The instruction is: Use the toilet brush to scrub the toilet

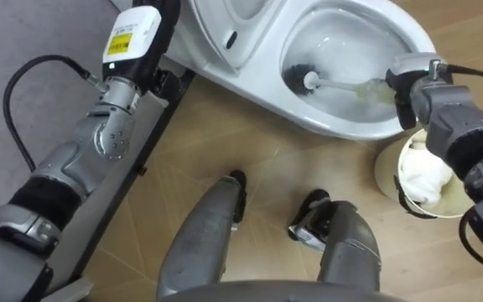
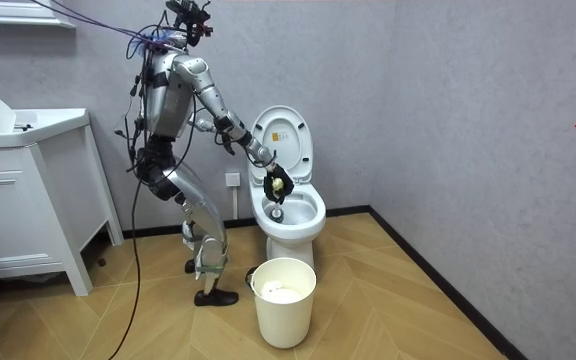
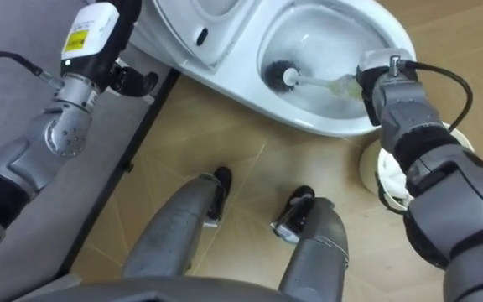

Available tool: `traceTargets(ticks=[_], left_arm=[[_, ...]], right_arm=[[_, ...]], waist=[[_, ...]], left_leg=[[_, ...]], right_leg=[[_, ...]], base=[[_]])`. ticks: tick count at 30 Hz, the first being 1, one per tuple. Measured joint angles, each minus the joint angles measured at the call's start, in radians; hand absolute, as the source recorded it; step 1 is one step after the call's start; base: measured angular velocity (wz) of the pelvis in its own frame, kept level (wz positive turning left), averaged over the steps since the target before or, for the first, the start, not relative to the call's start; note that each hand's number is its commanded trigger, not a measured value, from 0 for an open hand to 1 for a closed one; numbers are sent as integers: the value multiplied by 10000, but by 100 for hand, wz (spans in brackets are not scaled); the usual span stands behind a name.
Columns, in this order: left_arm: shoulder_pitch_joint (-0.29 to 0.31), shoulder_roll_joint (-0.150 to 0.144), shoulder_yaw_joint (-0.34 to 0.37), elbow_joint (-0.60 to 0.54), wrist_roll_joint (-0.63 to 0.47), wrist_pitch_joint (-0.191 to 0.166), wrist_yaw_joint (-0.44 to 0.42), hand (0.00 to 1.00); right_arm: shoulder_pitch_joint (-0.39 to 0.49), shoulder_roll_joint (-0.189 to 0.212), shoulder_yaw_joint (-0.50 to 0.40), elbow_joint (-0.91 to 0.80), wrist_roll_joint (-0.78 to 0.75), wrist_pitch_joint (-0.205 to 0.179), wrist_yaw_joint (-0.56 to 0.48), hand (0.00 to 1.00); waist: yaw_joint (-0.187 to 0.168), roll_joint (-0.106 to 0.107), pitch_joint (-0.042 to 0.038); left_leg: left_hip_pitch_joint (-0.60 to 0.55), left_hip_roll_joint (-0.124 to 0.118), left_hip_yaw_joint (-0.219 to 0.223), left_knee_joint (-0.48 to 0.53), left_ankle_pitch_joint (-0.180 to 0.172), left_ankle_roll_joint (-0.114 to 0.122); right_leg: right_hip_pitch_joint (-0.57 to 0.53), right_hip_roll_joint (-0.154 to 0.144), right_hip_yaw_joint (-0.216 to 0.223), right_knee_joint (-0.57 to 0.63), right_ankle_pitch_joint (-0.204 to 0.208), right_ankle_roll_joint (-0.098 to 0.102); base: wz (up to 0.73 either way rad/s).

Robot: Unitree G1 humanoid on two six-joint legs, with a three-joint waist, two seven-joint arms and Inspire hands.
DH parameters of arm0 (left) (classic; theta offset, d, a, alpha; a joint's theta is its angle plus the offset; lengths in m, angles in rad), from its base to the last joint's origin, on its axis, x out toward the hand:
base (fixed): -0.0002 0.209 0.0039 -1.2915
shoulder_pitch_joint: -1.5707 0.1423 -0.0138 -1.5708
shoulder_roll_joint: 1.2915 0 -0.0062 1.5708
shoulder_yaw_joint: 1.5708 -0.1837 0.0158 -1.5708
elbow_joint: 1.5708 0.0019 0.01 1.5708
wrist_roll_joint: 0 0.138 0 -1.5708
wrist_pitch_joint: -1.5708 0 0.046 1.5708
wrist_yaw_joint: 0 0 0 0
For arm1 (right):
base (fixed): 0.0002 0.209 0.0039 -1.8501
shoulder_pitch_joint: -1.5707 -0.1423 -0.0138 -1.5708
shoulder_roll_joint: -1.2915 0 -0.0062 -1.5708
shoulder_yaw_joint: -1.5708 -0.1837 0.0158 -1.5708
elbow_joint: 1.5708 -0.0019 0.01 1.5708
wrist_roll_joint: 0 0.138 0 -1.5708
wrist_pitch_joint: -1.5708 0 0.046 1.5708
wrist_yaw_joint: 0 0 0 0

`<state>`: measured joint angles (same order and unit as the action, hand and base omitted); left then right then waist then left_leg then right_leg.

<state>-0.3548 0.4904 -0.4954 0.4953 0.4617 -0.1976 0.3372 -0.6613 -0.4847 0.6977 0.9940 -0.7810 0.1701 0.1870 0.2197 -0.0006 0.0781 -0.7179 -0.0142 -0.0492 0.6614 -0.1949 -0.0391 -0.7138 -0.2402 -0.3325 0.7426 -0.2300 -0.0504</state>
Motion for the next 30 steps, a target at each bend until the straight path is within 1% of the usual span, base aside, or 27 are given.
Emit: traceTargets(ticks=[1, 3, 5, 6, 8, 9, 10, 11, 12, 14, 16, 17, 18, 19, 20, 21, 22, 23, 24, 25, 26, 27, 29, 30], left_arm=[[-3, -9, 6, 4, 2, -8, -6, 0], [1, -73, 5, 30, 16, 5, -79, 0], [101, -93, 73, -22, 44, 14, -177, 0], [129, -105, 96, -26, 72, 7, -185, 0], [223, -192, 243, -63, 229, 8, -385, 0], [257, -228, 280, -62, 233, 20, -427, 0], [351, -362, 425, -71, 235, 46, -480, 0], [385, -542, 508, -72, 227, 150, -516, 0], [384, -606, 533, -74, 226, 192, -528, 0], [401, -843, 679, -67, 218, 341, -620, 0], [462, -862, 788, -31, 214, 426, -762, 0], [551, -858, 889, -35, 221, 473, -863, 0], [603, -859, 959, -35, 225, 476, -891, 0], [726, -867, 1089, -29, 233, 481, -900, 0], [847, -881, 1199, -9, 233, 525, -900, 0], [889, -887, 1202, 30, 234, 553, -900, 0], [961, -925, 1203, 107, 287, 629, -916, 0], [1051, -938, 1238, 219, 293, 665, -915, 0], [1098, -961, 1279, 293, 299, 655, -913, 0], [1183, -999, 1298, 397, 302, 669, -924, 0], [1336, -1031, 1386, 434, 338, 713, -937, 0], [1417, -1048, 1418, 440, 369, 754, -937, 0], [1713, -1079, 1489, 438, 579, 953, -979, 0], [1803, -1090, 1555, 434, 618, 981, -1020, 0]], right_arm=[[-21, -27, -11, 155, 195, -131, -9, 100], [2, -37, -67, 604, 833, -389, -33, 100], [274, -51, -493, 1074, 1906, -705, -17, 100], [363, -46, -585, 1224, 2252, -799, -20, 100], [660, -6, -977, 1994, 3466, -1141, 141, 100], [748, 42, -1120, 2144, 3673, -1153, 208, 100], [954, 120, -1439, 2332, 4062, -1150, 309, 100], [1174, 164, -1725, 2552, 4699, -1176, 369, 100], [1263, 166, -1766, 2632, 5031, -1186, 369, 100], [1522, 235, -2064, 2937, 5936, -1180, 372, 100], [1734, 332, -2396, 2939, 6326, -1207, 377, 100], [1815, 390, -2562, 2931, 6436, -1270, 381, 100], [1844, 423, -2664, 2923, 6515, -1287, 383, 100], [1893, 537, -2902, 2923, 6584, -1290, 388, 100], [1986, 633, -3005, 2921, 6612, -1330, 382, 100], [2064, 664, -3005, 2918, 6611, -1346, 371, 100], [2228, 716, -3000, 2914, 6606, -1341, 343, 100], [2384, 787, -3003, 2886, 6602, -1340, 324, 100], [2450, 812, -3003, 2878, 6607, -1345, 308, 100], [2609, 873, -3003, 2879, 6608, -1346, 232, 100], [2727, 959, -3069, 2877, 6602, -1346, 158, 100], [2793, 1002, -3161, 2874, 6605, -1355, 132, 100], [3173, 1094, -3609, 2732, 6671, -1354, -22, 100], [3304, 1114, -3744, 2619, 6678, -1352, -70, 100]], waist=[[20, -60, 7], [-54, -92, -1], [-128, -88, -3], [-155, -88, -3], [-174, -75, -9], [-184, -72, -12], [-229, -57, -20], [-252, -15, -50], [-253, -9, -53], [-277, 6, -62], [-396, 7, -63], [-518, 25, -90], [-555, 24, -97], [-644, 16, -101], [-791, 22, -111], [-807, 15, -119], [-828, 1, -150], [-872, -47, -228], [-899, -42, -252], [-939, -42, -352], [-1033, -74, -435], [-1091, -74, -443], [-1225, -81, -484], [-1282, -98, -494]], left_leg=[[55, 11, 44, -66, 40, 34], [163, -2, 15, -108, 62, 71], [310, -19, -90, -256, 86, 70], [347, -18, -112, -286, 89, 68], [526, -22, -117, -396, 93, 73], [588, -35, -118, -420, 93, 75], [668, -41, -130, -443, 92, 75], [702, -40, -192, -456, 94, 74], [715, -41, -202, -461, 96, 74], [803, -42, -203, -472, 96, 75], [987, -58, -204, -556, 94, 76], [1057, -70, -194, -596, 93, 74], [1088, -70, -174, -615, 94, 73], [1179, -66, -118, -689, 108, 69], [1310, -74, -91, -811, 155, 84], [1394, -76, -67, -854, 183, 125], [1575, -75, -32, -974, 189, 131], [1731, -76, 32, -1172, 224, 110], [1834, -67, 47, -1268, 257, 123], [2011, -48, 65, -1476, 324, 144], [2206, -32, 107, -1669, 378, 164], [2326, -17, 125, -1756, 388, 161], [2818, 45, 151, -1984, 417, 196], [2945, 46, 152, -2072, 416, 197]], right_leg=[[39, -6, -13, -27, 5, -1], [170, -8, -13, -57, 1, 5], [421, -41, -256, -227, -9, 22], [482, -41, -281, -263, -12, 24], [665, -32, -277, -363, -6, 45], [711, -32, -268, -366, -10, 57], [798, -30, -283, -381, -28, 85], [886, -15, -319, -434, -29, 86], [908, -15, -334, -440, -29, 86], [1005, -13, -335, -459, -32, 91], [1164, -17, -328, -516, -42, 111], [1216, -21, -312, -546, -43, 150], [1225, -17, -288, -558, -36, 162], [1271, -9, -263, -614, -19, 197], [1377, -9, -269, -693, 11, 228], [1441, -2, -262, -727, 32, 221], [1579, 30, -209, -835, 63, 254], [1665, 53, -146, -964, 99, 302], [1750, 77, -143, -1058, 128, 334], [1905, 138, -129, -1279, 211, 360], [2065, 178, -113, -1452, 279, 364], [2186, 205, -112, -1549, 295, 391], [2704, 336, -103, -1900, 385, 425], [2819, 350, -99, -1977, 396, 445]], base=[[3], [6], [13], [12], [5], [3], [6], [7], [5], [0], [0], [0], [-9], [-7], [-8], [-7], [-14], [-14], [-12], [-11], [-9], [-8], [-9], [-11]])
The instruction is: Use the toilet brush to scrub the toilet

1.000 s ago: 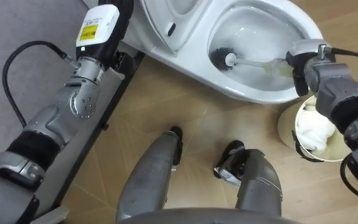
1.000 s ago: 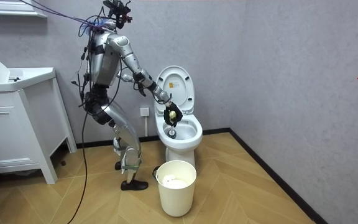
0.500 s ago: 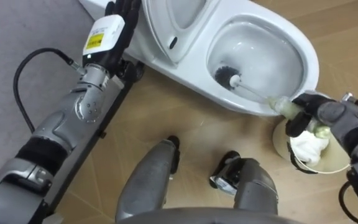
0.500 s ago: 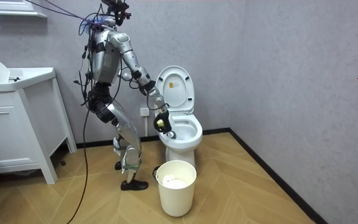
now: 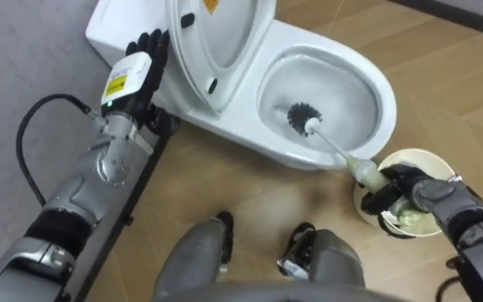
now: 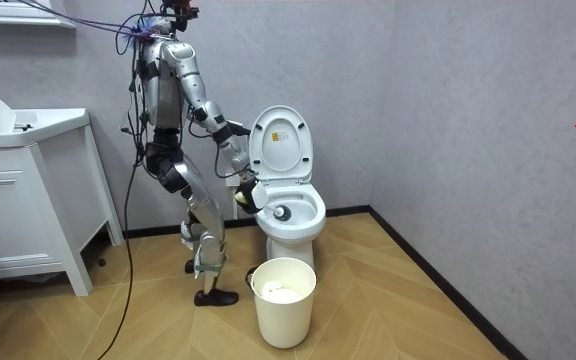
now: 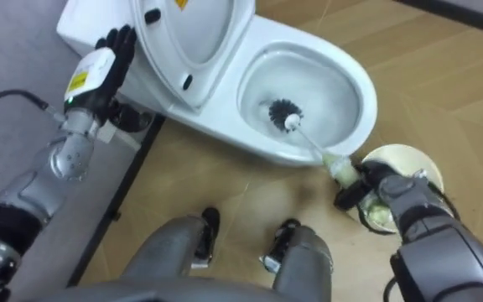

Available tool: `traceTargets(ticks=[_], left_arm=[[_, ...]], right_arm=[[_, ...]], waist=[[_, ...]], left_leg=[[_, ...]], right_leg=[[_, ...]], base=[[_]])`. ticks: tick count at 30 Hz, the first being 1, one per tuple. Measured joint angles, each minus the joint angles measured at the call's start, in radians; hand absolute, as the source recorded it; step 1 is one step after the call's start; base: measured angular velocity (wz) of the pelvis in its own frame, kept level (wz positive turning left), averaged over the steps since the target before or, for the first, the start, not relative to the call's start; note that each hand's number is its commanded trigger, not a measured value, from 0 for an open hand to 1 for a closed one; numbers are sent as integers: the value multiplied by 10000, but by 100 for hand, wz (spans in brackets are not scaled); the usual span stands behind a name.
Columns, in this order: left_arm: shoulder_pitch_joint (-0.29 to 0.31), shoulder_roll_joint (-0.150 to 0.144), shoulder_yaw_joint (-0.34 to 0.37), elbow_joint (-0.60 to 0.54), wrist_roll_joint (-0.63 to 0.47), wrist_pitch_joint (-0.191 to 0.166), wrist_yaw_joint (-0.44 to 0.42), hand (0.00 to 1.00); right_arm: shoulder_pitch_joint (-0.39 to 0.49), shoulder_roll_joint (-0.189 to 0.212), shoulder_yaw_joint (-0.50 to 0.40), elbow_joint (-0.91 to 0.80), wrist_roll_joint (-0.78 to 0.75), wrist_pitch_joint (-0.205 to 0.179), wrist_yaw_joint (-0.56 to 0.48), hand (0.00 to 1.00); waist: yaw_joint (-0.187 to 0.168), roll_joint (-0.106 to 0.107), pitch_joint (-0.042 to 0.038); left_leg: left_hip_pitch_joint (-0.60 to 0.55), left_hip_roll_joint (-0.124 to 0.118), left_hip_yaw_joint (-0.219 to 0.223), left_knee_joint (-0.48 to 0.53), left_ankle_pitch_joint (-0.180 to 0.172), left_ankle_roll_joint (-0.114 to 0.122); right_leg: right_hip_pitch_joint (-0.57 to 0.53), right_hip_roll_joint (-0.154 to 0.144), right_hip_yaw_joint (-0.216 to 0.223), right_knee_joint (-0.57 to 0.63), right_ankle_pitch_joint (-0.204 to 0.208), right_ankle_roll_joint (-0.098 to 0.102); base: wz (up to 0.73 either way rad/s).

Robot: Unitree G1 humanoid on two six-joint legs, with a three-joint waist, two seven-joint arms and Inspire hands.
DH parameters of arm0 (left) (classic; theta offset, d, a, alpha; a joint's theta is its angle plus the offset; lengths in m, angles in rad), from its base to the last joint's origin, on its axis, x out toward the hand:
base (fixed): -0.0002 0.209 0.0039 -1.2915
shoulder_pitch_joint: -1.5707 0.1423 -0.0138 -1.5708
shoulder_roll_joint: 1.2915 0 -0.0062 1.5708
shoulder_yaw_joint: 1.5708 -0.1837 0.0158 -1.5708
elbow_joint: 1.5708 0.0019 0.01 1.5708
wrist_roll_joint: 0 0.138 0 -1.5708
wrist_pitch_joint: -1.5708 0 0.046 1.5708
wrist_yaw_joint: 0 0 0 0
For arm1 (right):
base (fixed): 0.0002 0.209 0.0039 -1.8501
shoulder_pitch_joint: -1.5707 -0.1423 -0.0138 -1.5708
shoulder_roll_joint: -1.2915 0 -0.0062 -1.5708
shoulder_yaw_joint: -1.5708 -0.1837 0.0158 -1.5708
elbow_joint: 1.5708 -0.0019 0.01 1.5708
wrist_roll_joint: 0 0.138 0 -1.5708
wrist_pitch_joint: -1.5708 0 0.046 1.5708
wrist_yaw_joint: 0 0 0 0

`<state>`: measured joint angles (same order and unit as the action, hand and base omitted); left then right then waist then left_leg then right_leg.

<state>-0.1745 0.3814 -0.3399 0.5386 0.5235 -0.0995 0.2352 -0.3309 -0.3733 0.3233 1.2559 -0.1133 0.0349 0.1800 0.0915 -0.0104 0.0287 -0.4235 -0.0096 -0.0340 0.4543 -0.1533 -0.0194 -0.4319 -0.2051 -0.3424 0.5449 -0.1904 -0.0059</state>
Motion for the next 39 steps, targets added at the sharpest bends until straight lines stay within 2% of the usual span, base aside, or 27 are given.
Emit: traceTargets(ticks=[2, 3, 5, 7, 8, 9, 11, 13, 15, 20, 23, 27, 30, 32, 34, 35, 39], left_arm=[[532, -152, 383, -44, 341, 104, -32, 0], [672, -225, 510, -49, 421, 114, -33, 0], [1203, -469, 866, -90, 597, 217, -69, 0], [1627, -586, 1111, -197, 759, 282, -97, 0], [1993, -646, 1382, -379, 1057, 301, -167, 0], [2169, -681, 1498, -488, 1167, 327, -194, 0], [2641, -996, 1859, -612, 1269, 382, -259, 0], [3050, -1088, 2033, -846, 1378, 435, -381, 0], [3479, -1090, 2208, -1166, 1413, 444, -486, 0], [4461, -1293, 2551, -1788, 1450, 424, -627, 0], [4981, -1298, 2695, -2116, 1452, 363, -543, 0], [5358, -1357, 3080, -2359, 1461, 123, -425, 0], [5609, -1560, 3392, -2456, 1425, -227, -123, 0], [5756, -1744, 3783, -2491, 1409, -418, 330, 0], [5874, -1751, 4135, -2542, 1395, -615, 757, 0], [5886, -1768, 4354, -2549, 1395, -660, 1039, 0], [5958, -1872, 5077, -2825, 1379, -835, 1993, 0]], right_arm=[[722, 125, -585, -778, 40, 11, -235, 100], [910, 178, -732, -973, 39, 10, -279, 100], [1741, 370, -1128, -1696, 87, 2, -351, 100], [2405, 471, -1379, -2324, 53, 12, -381, 100], [2832, 613, -1629, -2820, 18, 12, -396, 100], [3018, 681, -1742, -3042, 17, 7, -408, 100], [3841, 823, -2022, -3905, 45, -13, -504, 100], [4418, 966, -2324, -4560, 3, -15, -575, 100], [4753, 1060, -2422, -5058, 2, -63, -700, 100], [5552, 1162, -3080, -6280, -60, -200, -970, 100], [5859, 1161, -3194, -7012, -57, -259, -1375, 100], [6268, 1363, -3663, -7667, -143, -443, -1669, 100], [6349, 1463, -3973, -7667, -357, -765, -2080, 100], [6625, 1557, -4267, -7649, -355, -1128, -2388, 100], [6784, 1653, -4459, -7455, -285, -1348, -2603, 100], [6878, 1735, -4663, -7280, -256, -1447, -2727, 100], [6897, 1866, -5067, -6695, -61, -1553, -3016, 100]], waist=[[-83, -101, -111], [-117, -103, -124], [-393, -130, -212], [-469, -149, -270], [-590, -188, -333], [-627, -201, -336], [-642, -199, -350], [-698, -205, -349], [-896, -209, -354], [-907, -119, -318], [-894, -121, -309], [-904, -116, -295], [-922, -92, -291], [-885, -66, -312], [-859, -93, -287], [-854, -99, -301], [-827, -60, -305]], left_leg=[[577, 41, 186, -493, 36, -22], [742, 59, 212, -615, 51, -11], [1458, 88, 220, -1077, 113, 38], [1946, 140, 293, -1373, 112, 42], [2237, 148, 338, -1576, 113, 44], [2395, 160, 375, -1654, 111, 45], [3068, 213, 506, -2039, 107, 50], [3449, 232, 538, -2249, 92, 67], [3693, 242, 576, -2364, 46, 78], [4603, 251, 953, -2924, -20, 124], [4925, 289, 1154, -3081, -65, 116], [5069, 350, 1159, -3113, -134, 90], [5087, 420, 1154, -3209, -144, 70], [5120, 498, 1163, -3211, -188, 18], [5219, 561, 1161, -3234, -221, -23], [5233, 583, 1133, -3233, -257, -44], [5235, 626, 1134, -3244, -317, -72]], right_leg=[[410, 135, 155, -434, 117, 92], [568, 173, 162, -571, 152, 114], [1281, 286, 145, -1053, 230, 203], [1754, 389, 179, -1395, 288, 246], [1977, 425, 224, -1517, 290, 259], [2110, 451, 250, -1587, 295, 267], [2712, 577, 350, -1953, 334, 327], [3088, 635, 365, -2167, 345, 349], [3318, 671, 398, -2295, 337, 371], [3864, 723, 707, -2464, 246, 486], [4032, 814, 916, -2557, 229, 509], [4244, 913, 947, -2770, 234, 509], [4357, 1030, 928, -3072, 345, 492], [4476, 1137, 929, -3259, 399, 467], [4643, 1231, 947, -3429, 418, 445], [4693, 1266, 947, -3477, 417, 445], [4733, 1325, 945, -3601, 424, 439]], base=[[-24], [-22], [-7], [-12], [-11], [-20], [-18], [-6], [-7], [-18], [-19], [-3], [-1], [0], [0], [3], [0]])
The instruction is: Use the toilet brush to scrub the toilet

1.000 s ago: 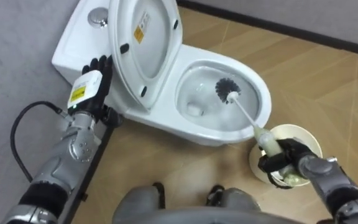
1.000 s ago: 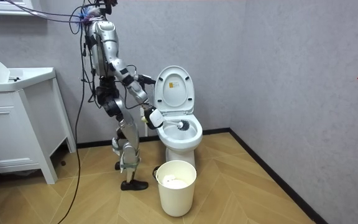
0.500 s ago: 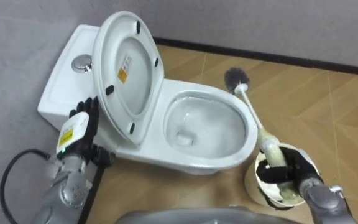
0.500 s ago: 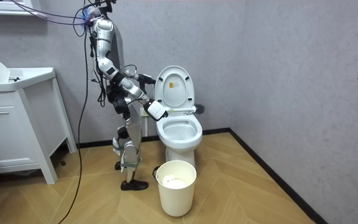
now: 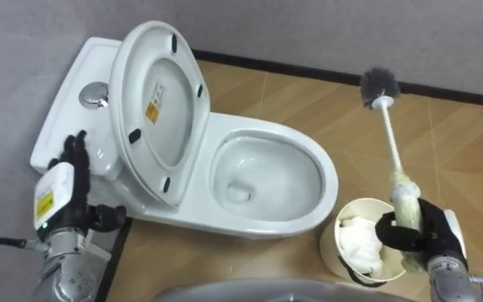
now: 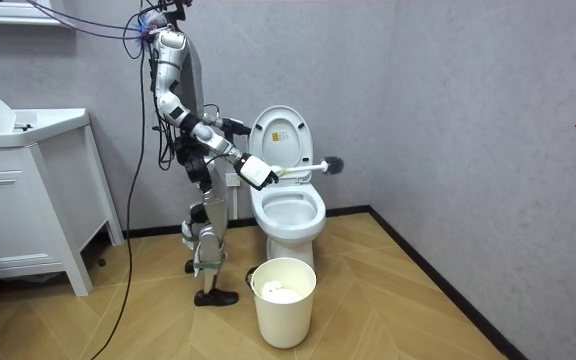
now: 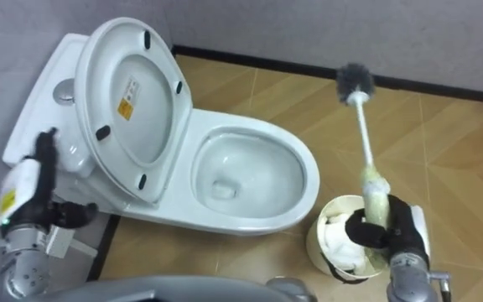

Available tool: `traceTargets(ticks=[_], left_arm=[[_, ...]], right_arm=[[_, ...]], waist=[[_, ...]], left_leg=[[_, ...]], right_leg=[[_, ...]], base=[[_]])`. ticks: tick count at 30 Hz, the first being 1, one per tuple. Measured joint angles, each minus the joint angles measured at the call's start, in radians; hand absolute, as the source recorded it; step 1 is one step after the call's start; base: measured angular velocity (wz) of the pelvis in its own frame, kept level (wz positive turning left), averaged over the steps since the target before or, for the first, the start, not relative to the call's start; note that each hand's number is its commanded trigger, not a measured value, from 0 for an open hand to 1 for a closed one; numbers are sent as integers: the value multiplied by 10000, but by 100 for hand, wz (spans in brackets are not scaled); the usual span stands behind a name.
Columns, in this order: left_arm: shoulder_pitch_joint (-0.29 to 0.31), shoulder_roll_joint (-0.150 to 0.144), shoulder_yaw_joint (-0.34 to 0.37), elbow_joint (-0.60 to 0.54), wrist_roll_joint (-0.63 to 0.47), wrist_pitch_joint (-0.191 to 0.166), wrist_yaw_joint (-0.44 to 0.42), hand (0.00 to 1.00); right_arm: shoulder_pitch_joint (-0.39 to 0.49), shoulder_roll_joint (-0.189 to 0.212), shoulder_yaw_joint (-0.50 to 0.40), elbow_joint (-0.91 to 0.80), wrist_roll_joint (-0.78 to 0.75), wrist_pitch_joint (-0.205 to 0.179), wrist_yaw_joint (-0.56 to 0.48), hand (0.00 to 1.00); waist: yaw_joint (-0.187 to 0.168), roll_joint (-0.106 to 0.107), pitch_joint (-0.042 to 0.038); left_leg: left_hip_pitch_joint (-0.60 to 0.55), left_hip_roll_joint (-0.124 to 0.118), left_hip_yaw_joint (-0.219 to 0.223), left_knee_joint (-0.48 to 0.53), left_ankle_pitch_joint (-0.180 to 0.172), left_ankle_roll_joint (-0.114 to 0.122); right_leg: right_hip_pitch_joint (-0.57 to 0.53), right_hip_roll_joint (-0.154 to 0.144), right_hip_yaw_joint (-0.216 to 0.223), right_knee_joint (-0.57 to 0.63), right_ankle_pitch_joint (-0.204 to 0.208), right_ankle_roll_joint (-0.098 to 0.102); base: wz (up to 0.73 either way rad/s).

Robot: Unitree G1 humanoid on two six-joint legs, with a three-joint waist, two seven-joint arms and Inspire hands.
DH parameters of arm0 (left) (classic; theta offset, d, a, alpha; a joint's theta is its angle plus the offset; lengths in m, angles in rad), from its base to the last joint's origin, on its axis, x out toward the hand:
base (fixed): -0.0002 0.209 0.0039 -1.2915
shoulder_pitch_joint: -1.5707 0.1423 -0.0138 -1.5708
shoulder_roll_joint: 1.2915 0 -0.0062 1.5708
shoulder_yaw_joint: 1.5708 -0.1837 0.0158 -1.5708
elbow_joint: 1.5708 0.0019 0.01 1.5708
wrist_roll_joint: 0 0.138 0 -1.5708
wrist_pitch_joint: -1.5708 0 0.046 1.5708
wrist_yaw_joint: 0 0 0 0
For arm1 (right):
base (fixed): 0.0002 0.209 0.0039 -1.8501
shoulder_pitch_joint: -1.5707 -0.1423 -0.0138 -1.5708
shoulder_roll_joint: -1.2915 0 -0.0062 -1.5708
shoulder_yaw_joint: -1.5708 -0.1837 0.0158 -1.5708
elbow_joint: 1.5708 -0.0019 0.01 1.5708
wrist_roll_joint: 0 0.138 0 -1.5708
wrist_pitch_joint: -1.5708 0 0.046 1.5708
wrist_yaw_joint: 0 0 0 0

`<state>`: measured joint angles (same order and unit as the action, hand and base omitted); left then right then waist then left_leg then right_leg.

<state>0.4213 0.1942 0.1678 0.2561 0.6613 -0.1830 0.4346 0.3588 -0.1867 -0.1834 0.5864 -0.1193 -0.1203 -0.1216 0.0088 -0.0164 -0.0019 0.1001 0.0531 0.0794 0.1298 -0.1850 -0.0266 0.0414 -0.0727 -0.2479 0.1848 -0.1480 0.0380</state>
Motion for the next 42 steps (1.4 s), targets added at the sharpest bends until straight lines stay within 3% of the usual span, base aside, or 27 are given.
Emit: traceTargets(ticks=[5, 9, 14, 20, 26, 29, 36, 42], left_arm=[[108, -304, 402, 0, -266, -330, 1490, 0], [131, -406, 482, 265, -395, -346, 1988, 0], [405, -665, 490, 663, -399, -345, 2557, 0], [892, -677, 385, 1288, -603, -177, 2609, 0], [1047, -669, 29, 1775, -803, -62, 2603, 0], [940, -676, -321, 2381, -801, 168, 2483, 0], [836, -671, -740, 3117, -773, 488, 2137, 0], [465, -649, -725, 5036, -1304, 770, 1765, 0]], right_arm=[[-30, 1, -22, 1405, 828, -172, -291, 100], [-46, 91, 21, 2132, 1338, -169, -471, 100], [-24, 342, 36, 2749, 2009, -104, -495, 100], [-96, 364, 50, 3843, 2376, 16, -503, 100], [-235, 361, 411, 4032, 2470, 145, -504, 100], [-541, 368, 559, 4401, 2453, 290, -495, 100], [-737, 367, 782, 4629, 2472, 364, -497, 100], [-851, 379, 860, 5010, 2843, 383, -381, 100]], waist=[[243, 56, -5], [453, 9, 17], [518, 6, -31], [536, 55, -38], [526, 110, -44], [526, 48, -92], [511, 75, -91], [481, 30, -66]], left_leg=[[246, 25, 21, -19, -47, -38], [248, 24, 2, -19, -48, -39], [177, 20, -161, -14, -78, -36], [313, -3, -520, 6, -146, -39], [229, -3, -555, 21, -146, -39], [62, -10, -540, 35, -145, -38], [-3, -12, -504, 20, -145, -38], [4, -12, -508, 0, -147, -40]], right_leg=[[276, 41, -21, -178, -19, 10], [310, 39, -33, -174, -53, 8], [369, 34, -166, -191, -83, 15], [651, 56, -297, -344, -101, 40], [580, 57, -311, -342, -107, 31], [447, 56, -304, -325, -106, 31], [429, 58, -303, -343, -107, 32], [438, 57, -305, -345, -139, 48]], base=[[-1], [1], [10], [14], [1], [0], [0], [0]])
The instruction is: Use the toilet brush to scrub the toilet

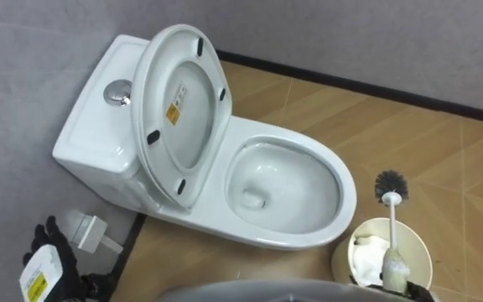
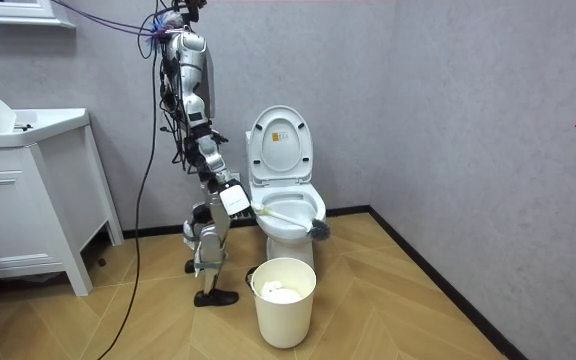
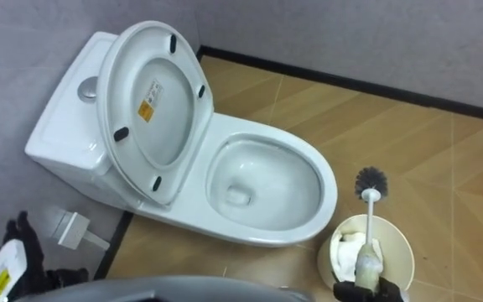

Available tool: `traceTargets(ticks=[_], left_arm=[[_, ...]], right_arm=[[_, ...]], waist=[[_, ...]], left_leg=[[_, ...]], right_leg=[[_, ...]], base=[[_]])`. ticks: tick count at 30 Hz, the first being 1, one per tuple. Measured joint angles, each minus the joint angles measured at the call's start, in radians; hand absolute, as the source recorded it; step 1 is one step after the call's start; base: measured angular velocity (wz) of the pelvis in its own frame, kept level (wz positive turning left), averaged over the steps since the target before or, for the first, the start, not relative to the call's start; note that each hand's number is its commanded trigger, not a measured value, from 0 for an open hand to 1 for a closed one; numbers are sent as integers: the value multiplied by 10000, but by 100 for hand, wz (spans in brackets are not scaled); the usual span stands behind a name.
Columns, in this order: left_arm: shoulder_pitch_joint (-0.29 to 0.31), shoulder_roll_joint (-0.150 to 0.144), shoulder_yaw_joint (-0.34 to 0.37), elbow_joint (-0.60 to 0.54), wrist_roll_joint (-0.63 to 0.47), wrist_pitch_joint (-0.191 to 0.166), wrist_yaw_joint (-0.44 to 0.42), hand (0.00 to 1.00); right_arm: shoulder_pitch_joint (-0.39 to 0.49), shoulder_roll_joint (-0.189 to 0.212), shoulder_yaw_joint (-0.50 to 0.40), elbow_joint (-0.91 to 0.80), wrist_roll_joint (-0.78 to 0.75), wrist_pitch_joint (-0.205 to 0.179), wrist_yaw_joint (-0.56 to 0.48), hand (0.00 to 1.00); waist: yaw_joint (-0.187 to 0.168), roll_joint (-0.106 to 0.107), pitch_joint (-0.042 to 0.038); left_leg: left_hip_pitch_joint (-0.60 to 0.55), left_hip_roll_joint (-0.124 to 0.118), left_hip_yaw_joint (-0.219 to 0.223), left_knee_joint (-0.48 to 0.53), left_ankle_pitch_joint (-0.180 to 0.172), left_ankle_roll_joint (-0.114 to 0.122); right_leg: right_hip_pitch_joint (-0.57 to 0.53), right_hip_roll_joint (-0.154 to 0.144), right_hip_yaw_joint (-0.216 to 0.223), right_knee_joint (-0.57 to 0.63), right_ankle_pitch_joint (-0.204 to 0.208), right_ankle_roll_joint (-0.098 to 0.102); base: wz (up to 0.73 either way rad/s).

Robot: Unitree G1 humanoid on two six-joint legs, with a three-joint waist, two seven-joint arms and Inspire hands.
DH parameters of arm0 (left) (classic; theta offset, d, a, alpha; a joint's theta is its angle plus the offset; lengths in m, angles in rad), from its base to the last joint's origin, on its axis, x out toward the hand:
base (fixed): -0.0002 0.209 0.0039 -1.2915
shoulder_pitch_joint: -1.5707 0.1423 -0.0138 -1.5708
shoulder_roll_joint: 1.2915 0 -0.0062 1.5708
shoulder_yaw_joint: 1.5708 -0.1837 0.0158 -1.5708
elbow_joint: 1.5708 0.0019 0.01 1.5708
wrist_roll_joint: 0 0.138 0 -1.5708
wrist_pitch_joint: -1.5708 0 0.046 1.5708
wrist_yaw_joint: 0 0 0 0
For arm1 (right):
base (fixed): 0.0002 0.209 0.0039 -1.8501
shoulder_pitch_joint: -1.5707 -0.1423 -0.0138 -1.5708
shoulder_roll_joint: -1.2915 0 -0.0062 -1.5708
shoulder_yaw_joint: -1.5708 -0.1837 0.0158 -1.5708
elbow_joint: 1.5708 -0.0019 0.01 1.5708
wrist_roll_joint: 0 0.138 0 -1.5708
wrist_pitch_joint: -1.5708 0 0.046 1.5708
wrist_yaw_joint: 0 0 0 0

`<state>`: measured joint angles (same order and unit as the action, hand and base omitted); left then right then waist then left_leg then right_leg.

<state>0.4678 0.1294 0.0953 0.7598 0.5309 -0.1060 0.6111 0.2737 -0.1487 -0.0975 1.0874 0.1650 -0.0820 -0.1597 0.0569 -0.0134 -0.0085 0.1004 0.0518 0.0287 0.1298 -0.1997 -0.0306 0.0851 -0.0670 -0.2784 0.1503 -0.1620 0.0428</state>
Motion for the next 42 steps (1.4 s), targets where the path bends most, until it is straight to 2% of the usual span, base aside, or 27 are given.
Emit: traceTargets(ticks=[4, 9, 15, 17, 20, 23, 26, 29, 39, 40, 41, 42], left_arm=[[-144, -1, 2, 688, -424, 417, -540, 0], [-419, -9, 183, 1115, -501, 601, -1115, 0], [-879, -9, 236, 1801, -829, 976, -1753, 0], [-1048, -56, 228, 2129, -1113, 1294, -1981, 0], [-1292, -60, 246, 2498, -1470, 1535, -2296, 0], [-1298, -60, 305, 2520, -1467, 1612, -2403, 0], [-1301, -139, 611, 2511, -1453, 1714, -2604, 0], [-1280, -284, 985, 2512, -1446, 1718, -2705, 0], [-1191, -303, 994, 2516, -1454, 1736, -2705, 0], [-1207, -303, 994, 2516, -1454, 1739, -2705, 0], [-1212, -303, 993, 2516, -1453, 1747, -2705, 0], [-1212, -303, 993, 2516, -1454, 1759, -2707, 0]], right_arm=[[33, -1, 0, 400, -8, 131, -85, 100], [58, -9, -26, 928, -338, 226, -206, 100], [279, 4, -27, 1135, -524, 663, -222, 100], [321, 4, -35, 1151, -553, 1009, -219, 100], [354, 16, -66, 1230, -627, 1384, -181, 100], [393, 86, -264, 1327, -698, 1663, -150, 100], [406, 153, -572, 1425, -829, 1837, -101, 100], [394, 205, -828, 1441, -955, 1862, 5, 100], [161, 206, -843, 1577, -967, 1937, 20, 100], [152, 206, -842, 1577, -965, 1941, 19, 55], [133, 206, -842, 1577, -961, 1960, 19, 23], [122, 206, -841, 1577, -960, 1974, 19, 0]], waist=[[-45, -29, 25], [-227, 36, 52], [-589, 112, 36], [-788, 203, 43], [-887, 296, 42], [-1093, 304, 39], [-1122, 309, 40], [-1129, 287, 38], [-1176, 195, 26], [-1176, 186, 28], [-1173, 177, 30], [-1170, 172, 30]], left_leg=[[1, 8, 2, 2, -17, -10], [117, 15, 91, -20, -33, -14], [369, 97, 490, -22, -145, -28], [486, 133, 731, -24, -222, -20], [617, 153, 1048, -25, -290, -6], [747, 165, 1136, -21, -358, 14], [831, 200, 1286, -9, -390, 4], [847, 230, 1329, 20, -429, -12], [841, 227, 1329, 63, -424, -14], [840, 226, 1329, 58, -424, -14], [840, 225, 1330, 53, -424, -14], [842, 225, 1330, 49, -424, -14]], right_leg=[[-24, 5, 49, 3, -14, -2], [-17, 32, 233, 9, -46, -7], [20, 154, 735, 69, -64, -22], [5, 183, 967, 225, -73, -36], [-79, 226, 1310, 362, -75, -35], [-23, 243, 1415, 399, -76, -33], [-37, 270, 1527, 487, -77, -35], [-42, 288, 1559, 537, -93, -59], [-115, 287, 1549, 523, -116, -68], [-114, 287, 1550, 517, -120, -64], [-114, 287, 1550, 515, -129, -61], [-109, 287, 1552, 512, -135, -59]], base=[[0], [-5], [-20], [-31], [-33], [-14], [-12], [-7], [0], [0], [0], [0]])
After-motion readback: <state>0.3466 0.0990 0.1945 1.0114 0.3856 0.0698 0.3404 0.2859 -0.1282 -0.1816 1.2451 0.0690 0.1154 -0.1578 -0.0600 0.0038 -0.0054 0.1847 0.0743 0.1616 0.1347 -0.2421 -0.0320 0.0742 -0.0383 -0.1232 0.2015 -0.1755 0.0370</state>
